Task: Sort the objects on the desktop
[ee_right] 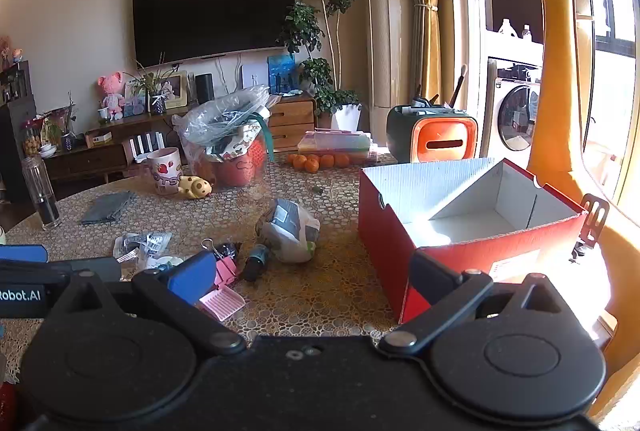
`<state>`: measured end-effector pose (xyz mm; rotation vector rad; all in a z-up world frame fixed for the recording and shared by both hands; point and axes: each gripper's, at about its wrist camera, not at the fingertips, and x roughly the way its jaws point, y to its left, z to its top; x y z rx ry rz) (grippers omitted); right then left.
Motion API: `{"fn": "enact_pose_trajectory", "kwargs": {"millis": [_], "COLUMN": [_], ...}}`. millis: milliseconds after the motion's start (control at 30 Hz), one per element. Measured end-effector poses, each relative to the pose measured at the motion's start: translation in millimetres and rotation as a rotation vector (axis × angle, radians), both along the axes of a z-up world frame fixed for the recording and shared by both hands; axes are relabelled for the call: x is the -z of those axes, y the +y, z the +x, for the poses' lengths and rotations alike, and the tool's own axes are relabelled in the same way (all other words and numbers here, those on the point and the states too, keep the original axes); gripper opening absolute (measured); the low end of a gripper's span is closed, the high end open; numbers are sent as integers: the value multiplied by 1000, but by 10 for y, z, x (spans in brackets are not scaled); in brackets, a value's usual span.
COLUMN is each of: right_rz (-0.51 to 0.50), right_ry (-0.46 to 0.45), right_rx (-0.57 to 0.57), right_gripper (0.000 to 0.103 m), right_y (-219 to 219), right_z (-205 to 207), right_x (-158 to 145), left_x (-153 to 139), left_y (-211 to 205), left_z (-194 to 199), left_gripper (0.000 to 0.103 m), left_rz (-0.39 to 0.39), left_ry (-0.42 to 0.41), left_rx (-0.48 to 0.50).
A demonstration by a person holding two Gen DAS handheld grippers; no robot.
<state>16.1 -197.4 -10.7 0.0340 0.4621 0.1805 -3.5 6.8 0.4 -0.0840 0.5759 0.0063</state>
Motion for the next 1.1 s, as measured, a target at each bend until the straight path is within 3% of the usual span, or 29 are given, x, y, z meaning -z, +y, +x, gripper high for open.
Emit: {"fn": "enact_pose_trajectory", "kwargs": {"millis": [367, 767, 1100], "right_rz": [-20, -44, -78], "right_ry": [23, 53, 74], "right_rx": [-49, -73, -83], "right_gripper": [102, 102, 101], "right_y": [44, 102, 221], "right_z": [217, 728, 1165], "right_x": [62, 152, 240], "left_x": [125, 434, 662], "left_y": [187, 524, 579], "left_z": [224, 642, 923], "left_gripper": [103, 103, 102], "left_rz": [-32, 49, 79], "left_ry": [35, 72, 107], "left_rx": [-11, -39, 24]}}
